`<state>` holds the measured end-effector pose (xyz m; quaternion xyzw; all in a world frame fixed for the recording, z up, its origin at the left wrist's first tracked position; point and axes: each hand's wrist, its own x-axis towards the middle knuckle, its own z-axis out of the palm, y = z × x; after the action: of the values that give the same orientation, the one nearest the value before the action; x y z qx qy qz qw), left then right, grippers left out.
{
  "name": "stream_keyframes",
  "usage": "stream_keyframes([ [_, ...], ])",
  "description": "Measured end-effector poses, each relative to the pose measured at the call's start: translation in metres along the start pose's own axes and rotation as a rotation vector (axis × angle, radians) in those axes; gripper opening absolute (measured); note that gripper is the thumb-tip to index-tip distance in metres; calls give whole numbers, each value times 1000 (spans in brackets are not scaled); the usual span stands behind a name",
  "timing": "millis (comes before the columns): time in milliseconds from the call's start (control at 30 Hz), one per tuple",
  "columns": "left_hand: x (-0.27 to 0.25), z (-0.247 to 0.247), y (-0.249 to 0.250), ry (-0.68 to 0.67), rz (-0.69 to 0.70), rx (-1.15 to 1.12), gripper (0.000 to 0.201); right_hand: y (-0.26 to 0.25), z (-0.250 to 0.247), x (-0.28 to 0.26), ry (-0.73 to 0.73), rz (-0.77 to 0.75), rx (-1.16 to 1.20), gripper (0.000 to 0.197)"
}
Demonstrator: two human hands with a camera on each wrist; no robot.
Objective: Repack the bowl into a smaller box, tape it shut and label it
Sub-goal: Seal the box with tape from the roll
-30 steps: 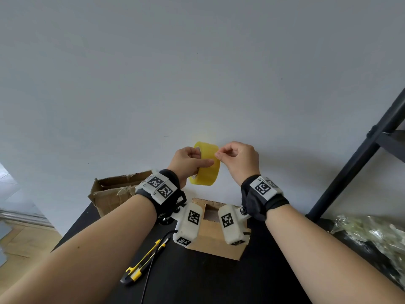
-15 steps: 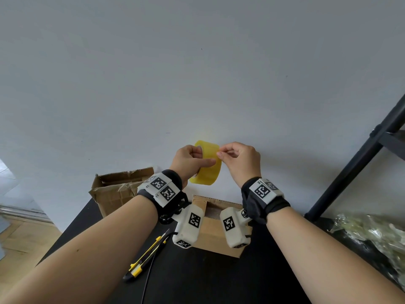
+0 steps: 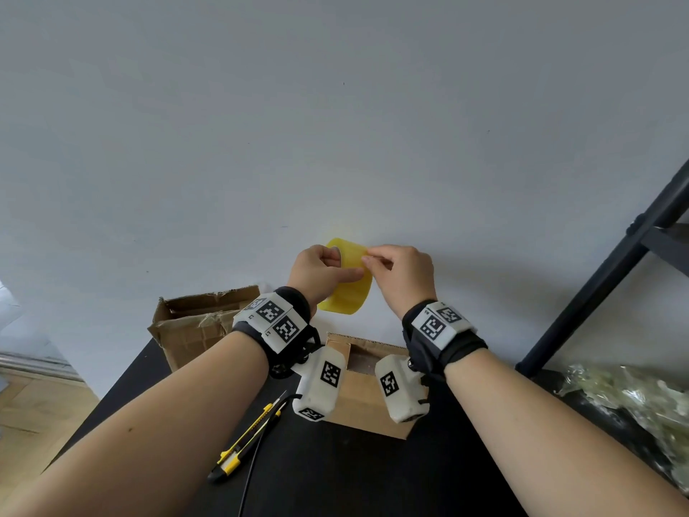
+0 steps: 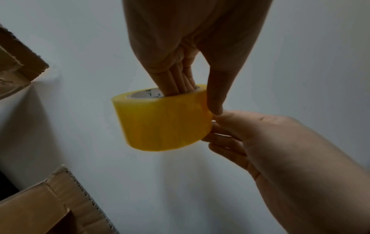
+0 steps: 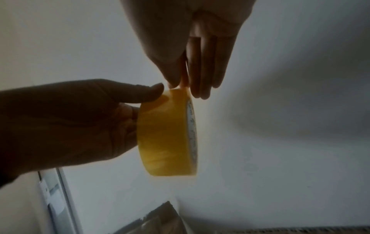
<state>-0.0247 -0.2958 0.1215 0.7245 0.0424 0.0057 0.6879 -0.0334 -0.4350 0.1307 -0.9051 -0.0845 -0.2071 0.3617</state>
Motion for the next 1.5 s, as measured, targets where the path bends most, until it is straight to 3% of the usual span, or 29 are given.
stream_keyframes([
  [233, 1, -4, -4, 54, 84, 176, 39, -4, 0, -4, -92, -20, -292, 23],
  [367, -1, -6, -4, 46, 146, 293, 41, -1, 1, 1, -111, 39, -202, 17],
  [600, -4, -4, -6, 26, 27, -18, 38, 1, -1, 6, 11, 164, 227, 4],
  [833, -4, -3, 0, 30, 4, -87, 36, 0, 0, 2, 51, 105, 242, 11],
  [1133, -10, -4, -1, 30, 18, -35, 39, -2, 0, -6, 66, 109, 208, 5],
  [1200, -11, -5, 0, 45, 61, 55, 39, -3, -2, -6, 29, 87, 131, 14],
  [1367, -15, -3, 4, 86, 182, 426, 40, -10, -2, -11, -89, 13, -311, 22],
  [1500, -21, -3, 2, 93, 220, 546, 40, -14, -3, -13, -126, 30, -431, 25],
])
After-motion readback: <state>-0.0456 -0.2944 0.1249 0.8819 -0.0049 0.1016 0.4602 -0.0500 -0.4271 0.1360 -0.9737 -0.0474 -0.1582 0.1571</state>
